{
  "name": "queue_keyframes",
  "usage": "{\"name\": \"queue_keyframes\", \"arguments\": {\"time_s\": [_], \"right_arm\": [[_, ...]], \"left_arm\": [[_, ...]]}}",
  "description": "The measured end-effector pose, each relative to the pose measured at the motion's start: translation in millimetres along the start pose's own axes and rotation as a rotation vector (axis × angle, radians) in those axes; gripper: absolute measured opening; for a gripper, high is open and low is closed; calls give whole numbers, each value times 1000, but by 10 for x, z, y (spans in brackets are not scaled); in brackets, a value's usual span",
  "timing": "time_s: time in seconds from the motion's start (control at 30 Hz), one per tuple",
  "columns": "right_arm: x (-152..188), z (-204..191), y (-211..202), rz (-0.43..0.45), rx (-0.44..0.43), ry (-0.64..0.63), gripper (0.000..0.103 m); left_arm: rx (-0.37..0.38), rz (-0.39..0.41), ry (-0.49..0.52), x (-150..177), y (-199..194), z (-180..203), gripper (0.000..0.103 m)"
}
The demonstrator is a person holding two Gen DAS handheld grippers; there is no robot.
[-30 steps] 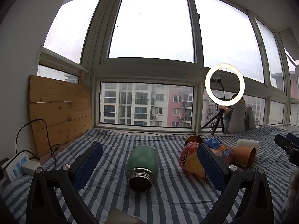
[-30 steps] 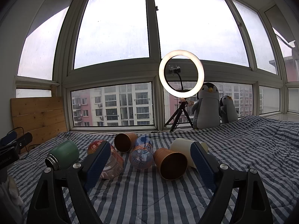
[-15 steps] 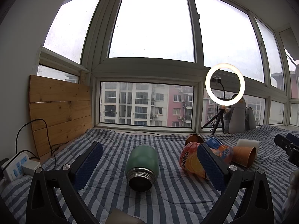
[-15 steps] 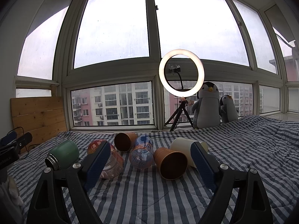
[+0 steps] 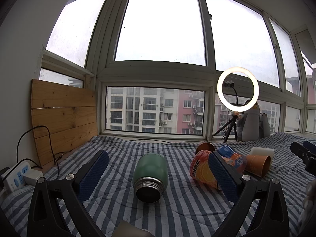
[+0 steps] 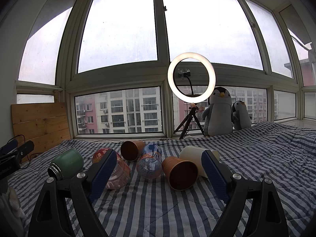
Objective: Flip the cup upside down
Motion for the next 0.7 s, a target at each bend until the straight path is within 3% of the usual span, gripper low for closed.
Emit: {"name": "queue_keyframes", "arguments": {"time_s": [0.7], "right_arm": [[5, -3, 1, -2, 0, 1, 85]], "left_arm": [[0, -3, -1, 6, 13, -11, 102]]}}
Point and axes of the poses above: each gripper's, at about its wrist camera, not at the fingertips, and y roughly the way its jaws point, z to its right, x to its underside, the point moved 4 cm from there along y, roughly the way its jaws point
